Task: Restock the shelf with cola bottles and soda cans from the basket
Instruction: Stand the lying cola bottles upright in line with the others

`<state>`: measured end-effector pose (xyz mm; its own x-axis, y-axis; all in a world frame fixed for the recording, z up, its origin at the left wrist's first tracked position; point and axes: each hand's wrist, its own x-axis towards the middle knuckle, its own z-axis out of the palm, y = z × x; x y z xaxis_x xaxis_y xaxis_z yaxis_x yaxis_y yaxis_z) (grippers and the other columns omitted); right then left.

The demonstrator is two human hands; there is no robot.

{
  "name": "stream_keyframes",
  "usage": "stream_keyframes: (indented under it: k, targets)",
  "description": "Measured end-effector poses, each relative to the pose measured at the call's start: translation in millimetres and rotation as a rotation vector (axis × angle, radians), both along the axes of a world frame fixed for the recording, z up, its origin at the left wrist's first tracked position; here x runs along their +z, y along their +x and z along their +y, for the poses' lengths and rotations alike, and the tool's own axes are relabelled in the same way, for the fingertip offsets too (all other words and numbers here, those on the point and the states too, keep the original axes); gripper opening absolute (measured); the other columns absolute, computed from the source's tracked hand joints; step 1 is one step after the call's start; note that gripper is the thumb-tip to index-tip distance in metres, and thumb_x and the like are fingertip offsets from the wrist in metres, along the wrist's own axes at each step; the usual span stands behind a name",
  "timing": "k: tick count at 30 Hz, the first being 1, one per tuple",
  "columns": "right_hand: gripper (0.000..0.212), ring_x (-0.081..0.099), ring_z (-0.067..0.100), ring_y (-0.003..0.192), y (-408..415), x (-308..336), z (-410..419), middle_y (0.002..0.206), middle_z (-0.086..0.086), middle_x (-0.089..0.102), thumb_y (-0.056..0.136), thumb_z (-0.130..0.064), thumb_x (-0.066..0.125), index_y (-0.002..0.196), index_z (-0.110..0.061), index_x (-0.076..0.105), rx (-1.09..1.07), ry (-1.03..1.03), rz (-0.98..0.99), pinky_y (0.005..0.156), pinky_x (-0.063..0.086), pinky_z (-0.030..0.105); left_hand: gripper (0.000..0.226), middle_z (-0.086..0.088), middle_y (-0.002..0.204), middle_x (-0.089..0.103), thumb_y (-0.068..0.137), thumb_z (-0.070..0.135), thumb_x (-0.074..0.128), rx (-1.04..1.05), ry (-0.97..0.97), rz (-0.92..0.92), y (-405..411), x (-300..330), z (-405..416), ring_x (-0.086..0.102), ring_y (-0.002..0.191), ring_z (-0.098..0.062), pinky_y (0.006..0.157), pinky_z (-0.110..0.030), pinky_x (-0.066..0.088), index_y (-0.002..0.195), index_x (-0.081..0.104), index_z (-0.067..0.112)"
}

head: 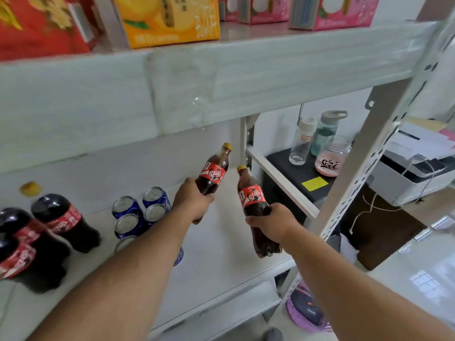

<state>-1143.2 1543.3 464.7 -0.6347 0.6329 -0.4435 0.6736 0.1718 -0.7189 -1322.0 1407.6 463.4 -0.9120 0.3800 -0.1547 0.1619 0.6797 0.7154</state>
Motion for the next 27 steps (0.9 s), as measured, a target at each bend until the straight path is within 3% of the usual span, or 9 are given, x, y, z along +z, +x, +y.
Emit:
stream_keyframes:
  k: [4,8,12,15,19,23,27]
  targets:
    - [0.052,0.070,0.026,0.093,12,11,-23,0.105,0.006,0.069,0.086,-0.037,0.084,0.128,-0.018,0.060,-0.051,-0.078,0.136,0.088,0.059,0.041,0.062,-0.001,0.120,0.064,0.087,0.023,0.081,0.033,0.168,-0.069,28,28,-29,0.060,0.102,-0.023,0.086,-0.041,0.052,0.140,0.050,0.019]
    - [0.052,0.070,0.025,0.090,20,22,-43,0.104,0.004,0.070,0.085,-0.035,0.084,0.129,-0.019,0.061,-0.063,-0.121,0.248,0.072,0.057,0.035,0.064,0.000,0.121,0.065,0.084,0.019,0.081,0.034,0.286,-0.104,58,48,-59,0.061,0.103,-0.021,0.082,-0.036,0.046,0.140,0.051,0.022]
    - [0.049,0.070,0.029,0.098,21,37,-60,0.107,0.005,0.070,0.086,-0.029,0.084,0.127,-0.018,0.061,-0.023,-0.147,0.334,0.084,0.059,0.042,0.052,0.002,0.111,0.069,0.083,0.015,0.080,0.072,0.359,-0.121,86,65,-86,0.065,0.100,-0.017,0.081,-0.034,0.047,0.129,0.059,0.026]
    - [0.046,0.070,0.029,0.096,22,45,-71,0.105,0.004,0.070,0.087,-0.025,0.084,0.126,-0.019,0.060,0.031,-0.181,0.378,0.062,0.052,0.032,0.051,0.005,0.109,0.072,0.080,0.018,0.082,0.144,0.400,-0.125,104,69,-106,0.068,0.102,-0.018,0.089,-0.039,0.054,0.125,0.062,0.029]
    - [0.039,0.072,0.026,0.087,34,50,-82,0.103,0.006,0.073,0.088,-0.025,0.083,0.121,-0.018,0.064,0.103,-0.216,0.389,0.051,0.050,0.026,0.056,0.006,0.112,0.073,0.077,0.023,0.084,0.226,0.409,-0.136,135,73,-130,0.069,0.105,-0.021,0.095,-0.050,0.057,0.126,0.062,0.034]
    - [0.024,0.072,0.022,0.082,51,49,-92,0.095,0.004,0.074,0.087,-0.021,0.084,0.102,-0.022,0.065,0.148,-0.270,0.422,0.060,0.052,0.028,0.057,0.012,0.115,0.074,0.073,0.024,0.087,0.266,0.394,-0.119,168,71,-151,0.069,0.111,-0.016,0.102,-0.050,0.055,0.122,0.063,0.038]
    - [0.039,0.075,0.029,0.088,62,41,-109,0.101,0.009,0.077,0.083,-0.024,0.087,0.116,-0.013,0.069,0.175,-0.325,0.417,0.075,0.059,0.039,0.047,0.017,0.107,0.072,0.077,0.014,0.089,0.338,0.423,-0.086,197,67,-174,0.069,0.101,-0.004,0.088,-0.029,0.054,0.107,0.061,0.039]
